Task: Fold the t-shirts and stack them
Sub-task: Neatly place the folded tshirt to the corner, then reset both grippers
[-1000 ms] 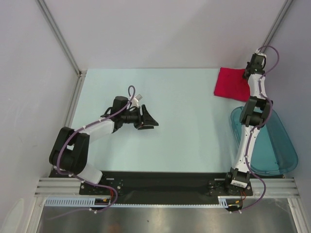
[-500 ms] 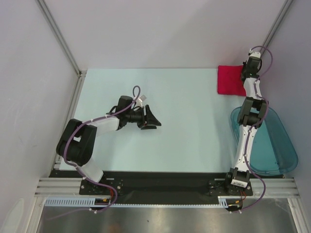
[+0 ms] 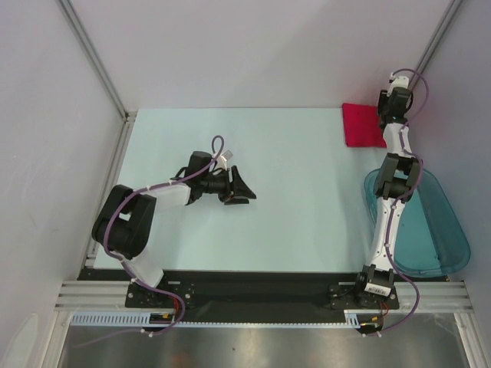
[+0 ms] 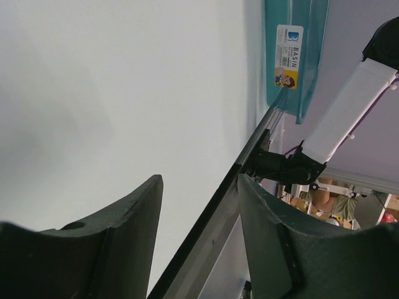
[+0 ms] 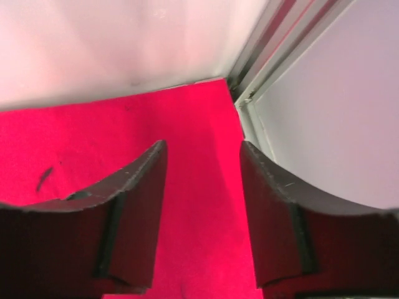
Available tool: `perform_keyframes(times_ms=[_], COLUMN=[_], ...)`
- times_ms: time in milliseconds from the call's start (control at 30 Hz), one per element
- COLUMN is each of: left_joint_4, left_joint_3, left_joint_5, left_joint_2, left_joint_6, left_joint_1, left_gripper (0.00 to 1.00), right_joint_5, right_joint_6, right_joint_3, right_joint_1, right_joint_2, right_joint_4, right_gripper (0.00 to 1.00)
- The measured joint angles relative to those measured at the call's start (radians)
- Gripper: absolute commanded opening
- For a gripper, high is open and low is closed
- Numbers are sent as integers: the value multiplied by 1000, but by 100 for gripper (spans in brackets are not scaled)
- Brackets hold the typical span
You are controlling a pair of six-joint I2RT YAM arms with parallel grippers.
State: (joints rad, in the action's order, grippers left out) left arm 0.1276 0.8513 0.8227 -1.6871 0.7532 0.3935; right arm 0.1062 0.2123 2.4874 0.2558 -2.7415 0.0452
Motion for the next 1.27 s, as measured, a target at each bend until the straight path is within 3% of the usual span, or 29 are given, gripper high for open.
perform_keyframes(times_ms=[233, 333, 600, 767, 1067, 1267], left_joint_4=[4, 8, 22, 35, 214, 463], left_joint_3=[-45, -98, -294, -473, -814, -819], left_joint_5=[-18, -40, -144, -217, -251, -209], left_joint_2=[88, 217, 676, 896, 1111, 1173], left_joint_6=[18, 34, 78, 144, 347, 468], left_joint_1=[1, 2, 4, 4, 6, 6], left_gripper=[58, 60, 67, 69, 75, 79], right_joint_5=[102, 123, 26, -93, -351, -515], right_joint_6=[-22, -89, -336, -518, -934, -1125], right_joint_3=[-53, -185, -669, -1107, -2071, -2413], right_joint_1=[-39, -88, -359, -559, -528, -535], right_joint_2=[92, 264, 908, 1223, 1715, 2109], right_joint_4=[95, 181, 232, 172, 27, -90], right_gripper=[75, 86, 95, 99, 100, 100])
